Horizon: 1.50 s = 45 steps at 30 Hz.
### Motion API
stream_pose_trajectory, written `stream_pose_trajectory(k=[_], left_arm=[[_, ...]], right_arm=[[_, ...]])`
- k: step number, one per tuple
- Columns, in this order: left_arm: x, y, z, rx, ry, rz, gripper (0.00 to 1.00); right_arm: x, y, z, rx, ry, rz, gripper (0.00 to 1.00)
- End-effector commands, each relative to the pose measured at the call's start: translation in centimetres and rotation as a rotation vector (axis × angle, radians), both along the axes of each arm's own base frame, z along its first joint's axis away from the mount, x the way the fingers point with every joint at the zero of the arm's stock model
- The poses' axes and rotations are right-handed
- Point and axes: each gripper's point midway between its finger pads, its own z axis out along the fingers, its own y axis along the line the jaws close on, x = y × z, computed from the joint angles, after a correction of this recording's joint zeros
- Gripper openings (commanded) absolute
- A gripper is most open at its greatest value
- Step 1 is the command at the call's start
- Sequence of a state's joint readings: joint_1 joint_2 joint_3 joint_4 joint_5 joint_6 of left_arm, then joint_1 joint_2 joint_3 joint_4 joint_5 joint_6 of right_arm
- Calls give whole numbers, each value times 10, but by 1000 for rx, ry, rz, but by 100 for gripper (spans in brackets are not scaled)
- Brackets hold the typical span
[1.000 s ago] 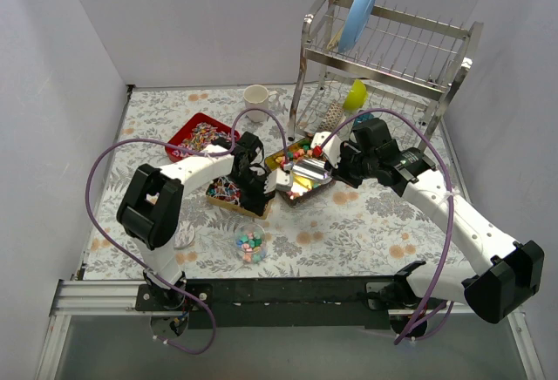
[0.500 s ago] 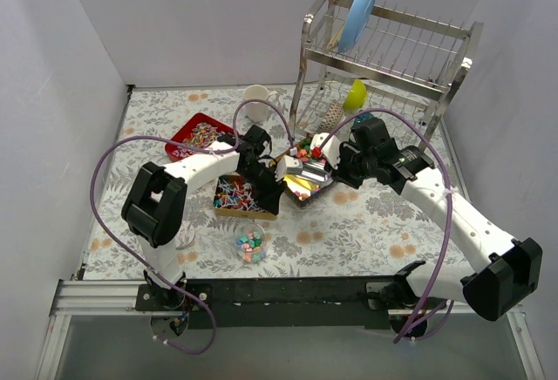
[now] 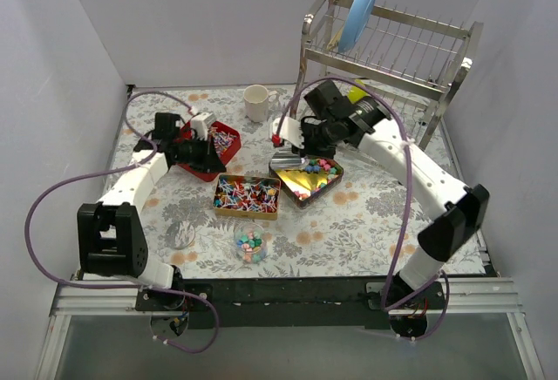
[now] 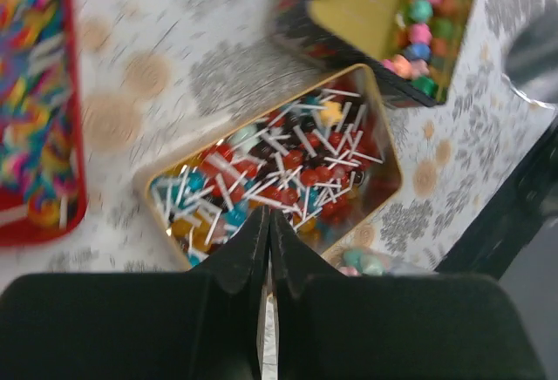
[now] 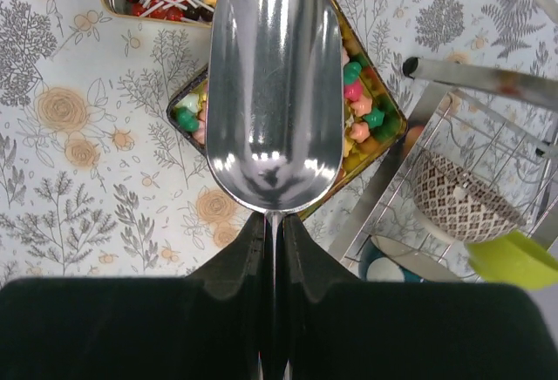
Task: Pack the candies
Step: Scoop the fake candies from the storage box.
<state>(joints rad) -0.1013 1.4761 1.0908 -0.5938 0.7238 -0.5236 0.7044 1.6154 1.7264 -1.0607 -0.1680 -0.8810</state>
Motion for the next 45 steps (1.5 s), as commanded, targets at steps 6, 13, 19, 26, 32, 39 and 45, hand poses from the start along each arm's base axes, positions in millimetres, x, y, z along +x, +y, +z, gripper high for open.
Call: stream_pose_trajectory(k=[6,13,19,26,32,39,45], left_arm=[[-5,63,-19,-55,147,557,0],[-18,70,-54,-41,269,668,0],[-22,65,-80,-24,355,624,0],[-34,37,-98,-41,410,502,0],[-47,7,-103,-55,425,400,0],[-56,2,-107,-58,471,400,0],[-56,7,-108,-31,496,436,6]], right_arm=[[-9,9,-19,-359,-45,148,1],[-15,19,-40,-418,-20,138,1],[-14,28,-48,-445,-22,131,1],[-21,37,-63,-471,3,137,1],[-20,34,-74,-535,-8,142,1],[-18,17,-73,-655,-95,207,1],[-25,-1,-75,-751,-133,272,1]])
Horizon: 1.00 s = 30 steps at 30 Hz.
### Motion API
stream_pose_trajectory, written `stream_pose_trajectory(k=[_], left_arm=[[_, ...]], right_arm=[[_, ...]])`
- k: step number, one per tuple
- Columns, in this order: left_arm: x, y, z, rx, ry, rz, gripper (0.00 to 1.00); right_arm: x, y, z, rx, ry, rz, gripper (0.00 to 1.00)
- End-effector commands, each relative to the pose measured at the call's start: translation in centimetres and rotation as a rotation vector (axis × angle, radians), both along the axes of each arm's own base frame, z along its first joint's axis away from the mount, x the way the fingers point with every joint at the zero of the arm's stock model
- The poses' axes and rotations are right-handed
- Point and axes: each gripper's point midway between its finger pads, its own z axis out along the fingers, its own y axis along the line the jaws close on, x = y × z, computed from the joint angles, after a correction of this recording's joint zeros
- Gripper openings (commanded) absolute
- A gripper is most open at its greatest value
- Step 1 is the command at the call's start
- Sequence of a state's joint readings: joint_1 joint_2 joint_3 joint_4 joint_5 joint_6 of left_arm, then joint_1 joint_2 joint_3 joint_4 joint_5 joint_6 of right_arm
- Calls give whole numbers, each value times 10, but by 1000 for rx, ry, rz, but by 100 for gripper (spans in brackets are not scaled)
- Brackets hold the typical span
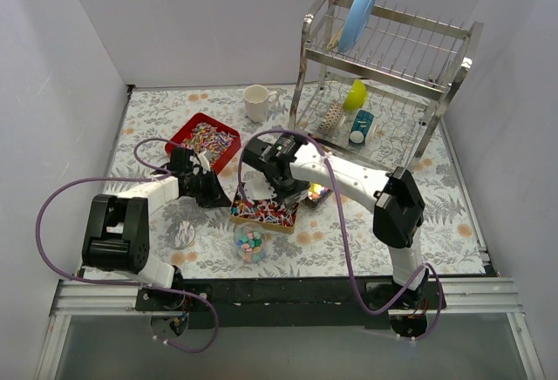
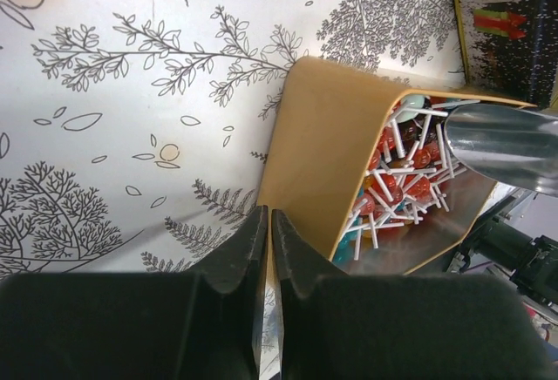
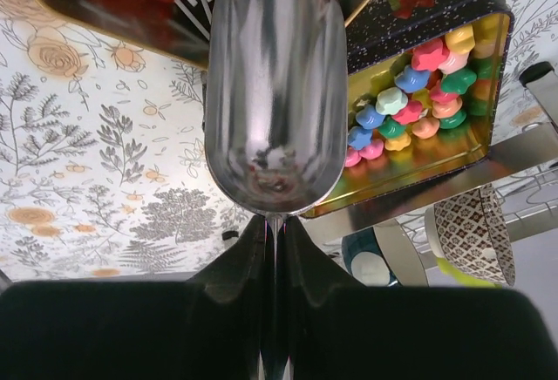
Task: Pack the candies
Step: Scoop the fake candies from the storage box.
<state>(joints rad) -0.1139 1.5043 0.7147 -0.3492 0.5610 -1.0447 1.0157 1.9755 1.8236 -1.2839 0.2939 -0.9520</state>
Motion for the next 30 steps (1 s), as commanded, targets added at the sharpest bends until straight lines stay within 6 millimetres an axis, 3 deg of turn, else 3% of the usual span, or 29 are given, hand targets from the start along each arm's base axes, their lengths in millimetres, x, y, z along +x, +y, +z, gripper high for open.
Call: stream_pose_trajectory(k=[1,8,18,25,30], left_arm=[[-3,-1,2,2,27,8,7],[-10,-5,3,-33,37,10,6],[-37,-23,-1,-103,48,-21,0],[-47,-34,4,-172,42,-46,0],[-47,-39,3,-190,37,-56,0]], right_arm=[[4,-27,22,-100,-90,79,1],[6,-19,17,-152,-134,96,1],[-31,-29,-36,-218,5,-4,1],[-58,-12,-54,-117,140,-171,1],[-51,4,-56,-85,144,-176,1]])
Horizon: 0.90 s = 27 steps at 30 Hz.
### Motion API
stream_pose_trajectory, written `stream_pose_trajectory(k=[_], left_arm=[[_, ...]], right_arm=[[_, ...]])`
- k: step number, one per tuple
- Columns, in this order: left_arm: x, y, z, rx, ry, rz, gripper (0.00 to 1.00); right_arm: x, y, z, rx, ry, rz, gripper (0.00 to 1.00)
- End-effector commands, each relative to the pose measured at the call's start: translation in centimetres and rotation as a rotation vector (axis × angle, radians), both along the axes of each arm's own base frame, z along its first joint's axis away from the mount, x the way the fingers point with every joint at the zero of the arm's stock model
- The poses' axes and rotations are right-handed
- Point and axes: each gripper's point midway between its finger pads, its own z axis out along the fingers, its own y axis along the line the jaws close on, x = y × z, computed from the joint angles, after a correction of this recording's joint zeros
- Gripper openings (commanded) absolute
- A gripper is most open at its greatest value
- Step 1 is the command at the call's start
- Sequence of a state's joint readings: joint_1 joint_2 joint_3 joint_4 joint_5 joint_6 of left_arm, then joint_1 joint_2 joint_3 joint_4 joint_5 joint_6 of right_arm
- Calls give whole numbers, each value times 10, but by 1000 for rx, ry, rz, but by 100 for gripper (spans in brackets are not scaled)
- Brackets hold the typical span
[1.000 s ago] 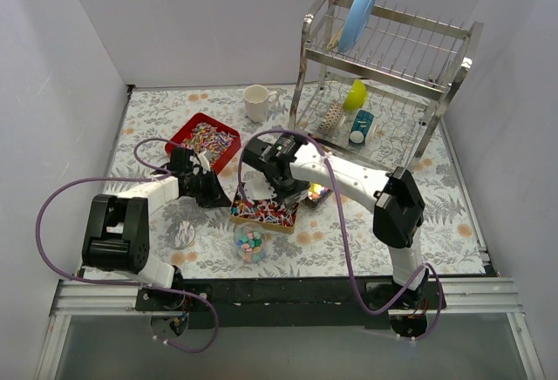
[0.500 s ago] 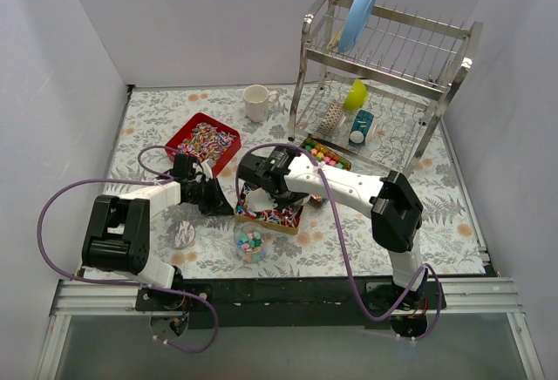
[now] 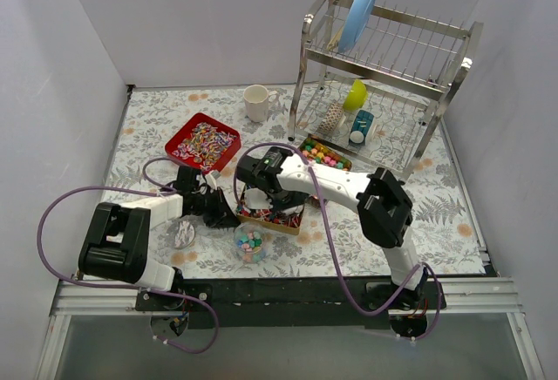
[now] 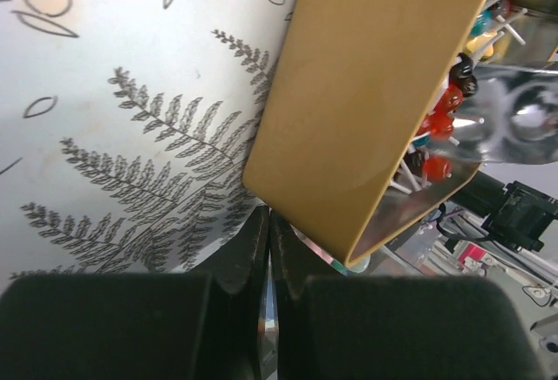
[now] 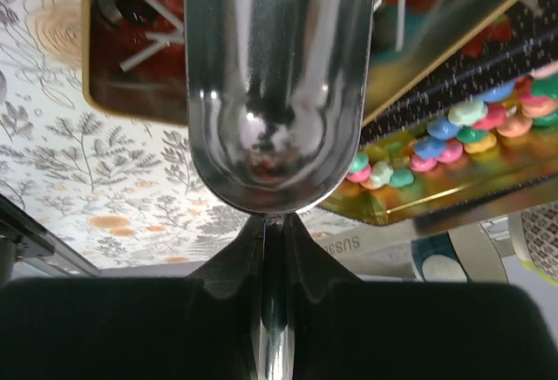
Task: Pack the candies
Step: Scoop the fake candies from the storage box.
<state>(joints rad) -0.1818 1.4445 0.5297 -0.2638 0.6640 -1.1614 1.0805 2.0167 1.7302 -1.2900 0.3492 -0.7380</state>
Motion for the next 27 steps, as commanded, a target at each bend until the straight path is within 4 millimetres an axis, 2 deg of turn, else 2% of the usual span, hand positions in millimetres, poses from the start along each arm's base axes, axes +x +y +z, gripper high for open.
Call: stream_pose_trajectory(k=[1,6,9,13,16,20,23,24,26,27], left_arm=[[12,-14,18,-78,-93,-23,0],[15,-16,16,-88,-80,-30,0],[15,-17,16,-96,-69,-34,0],[15,-18,13,-98,-58,-29,0],[15,-18,13,-99,-53,-29,0],[19,-18,15,-95,-61,-25,0],[25,-17,20,-93,-71,-24,0],[28,-17,21,-92,-77,-24,0],[34,-14,25,-89,-90,-25,0],[35,-13,27,-94,-92,-28,0]], right_arm=[[-21,17,-25,25,145,-41,1],[-15,23,-40,11,151,-92,1],[-3,31,-44,27,134,-119,1],[11,56,-42,98,119,-134,1],[8,70,-47,136,156,-142,1],[8,86,-43,225,191,-141,1],[7,88,-42,271,238,-164,1],[6,83,-47,261,241,-183,1],[2,90,-46,333,306,-203,1],[0,86,-53,332,317,-228,1]])
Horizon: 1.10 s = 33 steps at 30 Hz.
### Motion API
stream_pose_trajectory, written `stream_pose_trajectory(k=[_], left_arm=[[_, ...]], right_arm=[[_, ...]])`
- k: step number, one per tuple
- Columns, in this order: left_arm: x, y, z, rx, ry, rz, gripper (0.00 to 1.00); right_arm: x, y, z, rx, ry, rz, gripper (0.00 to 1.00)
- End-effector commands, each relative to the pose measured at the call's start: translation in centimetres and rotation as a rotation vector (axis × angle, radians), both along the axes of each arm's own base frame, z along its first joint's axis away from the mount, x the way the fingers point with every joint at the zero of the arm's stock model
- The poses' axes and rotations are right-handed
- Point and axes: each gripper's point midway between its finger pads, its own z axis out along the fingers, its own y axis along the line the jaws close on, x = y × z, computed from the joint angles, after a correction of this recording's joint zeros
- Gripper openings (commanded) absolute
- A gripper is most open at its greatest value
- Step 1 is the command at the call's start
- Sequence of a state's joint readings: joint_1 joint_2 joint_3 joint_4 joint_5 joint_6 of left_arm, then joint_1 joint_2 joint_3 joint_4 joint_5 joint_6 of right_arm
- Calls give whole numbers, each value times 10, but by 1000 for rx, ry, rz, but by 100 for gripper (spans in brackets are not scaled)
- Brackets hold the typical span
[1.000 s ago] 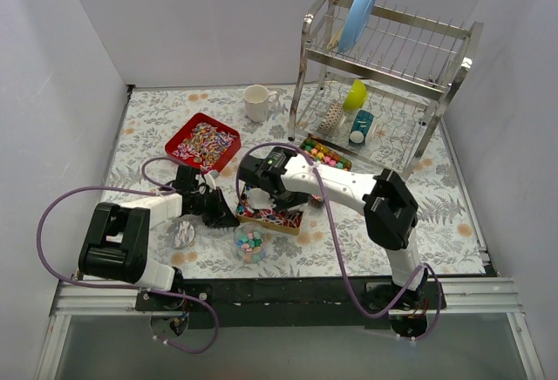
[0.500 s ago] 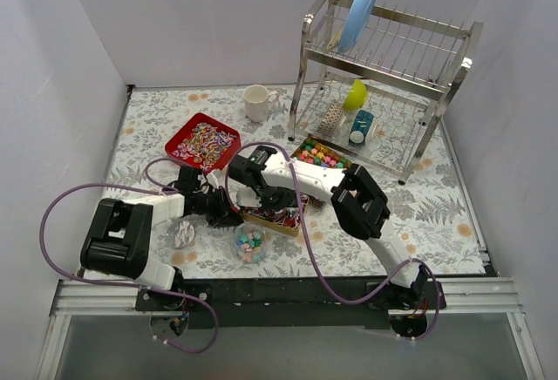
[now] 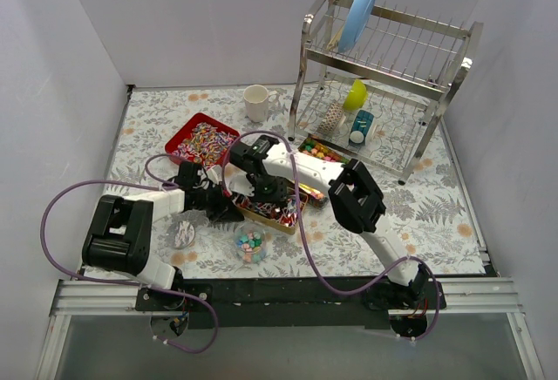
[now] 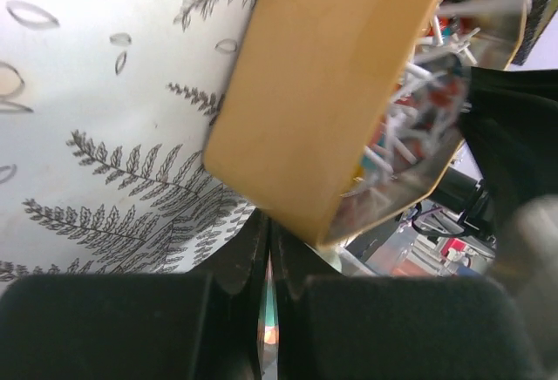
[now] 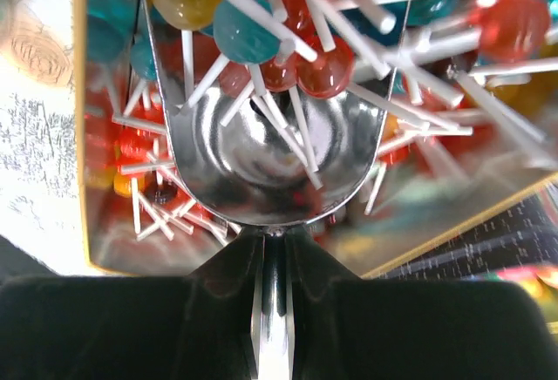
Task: Pack the candies
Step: Scoop the fake candies from the storage box.
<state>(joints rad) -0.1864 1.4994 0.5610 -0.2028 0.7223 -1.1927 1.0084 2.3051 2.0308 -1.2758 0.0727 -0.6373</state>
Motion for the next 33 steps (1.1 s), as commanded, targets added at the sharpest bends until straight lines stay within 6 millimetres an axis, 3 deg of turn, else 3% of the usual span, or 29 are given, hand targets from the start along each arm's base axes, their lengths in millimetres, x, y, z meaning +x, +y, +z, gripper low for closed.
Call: stream_pose_trajectory(k=[1,2,4,6,7,10,18,22,27,31,33], left_arm=[[24,2,21,-28,-76,-8,0],[27,4,24,-28,-84,-6,0],[28,8,26,-32,-82,-5,0],[30,10,33,-43,-97,-14,0],[29,11,36,-51,-92,-14,1],[31,13,48,-60,-111,-17,7],[34,13,78,-99,-140,-74,14],[33,14,92,-147,-125,-99,17],[43,16,109,-183,-175,-109,24],[52,18,124,-227,-214,-110,27],[61,30,130,-226,-233,-75,28]], right_arm=[[-11,18,-1,170,93,-60,1],[-9,18,2,192,76,-65,1],[-7,15,-11,215,52,-55,1],[0,23,-7,291,-8,-46,1],[-3,16,-15,278,-8,-50,1],[-1,17,-18,315,-28,-69,1],[8,16,-11,384,-35,-117,1],[15,1,-10,368,-32,-145,1],[13,-21,-6,361,-32,-174,1],[11,-26,4,401,-52,-167,1],[11,-25,12,431,-65,-164,1]])
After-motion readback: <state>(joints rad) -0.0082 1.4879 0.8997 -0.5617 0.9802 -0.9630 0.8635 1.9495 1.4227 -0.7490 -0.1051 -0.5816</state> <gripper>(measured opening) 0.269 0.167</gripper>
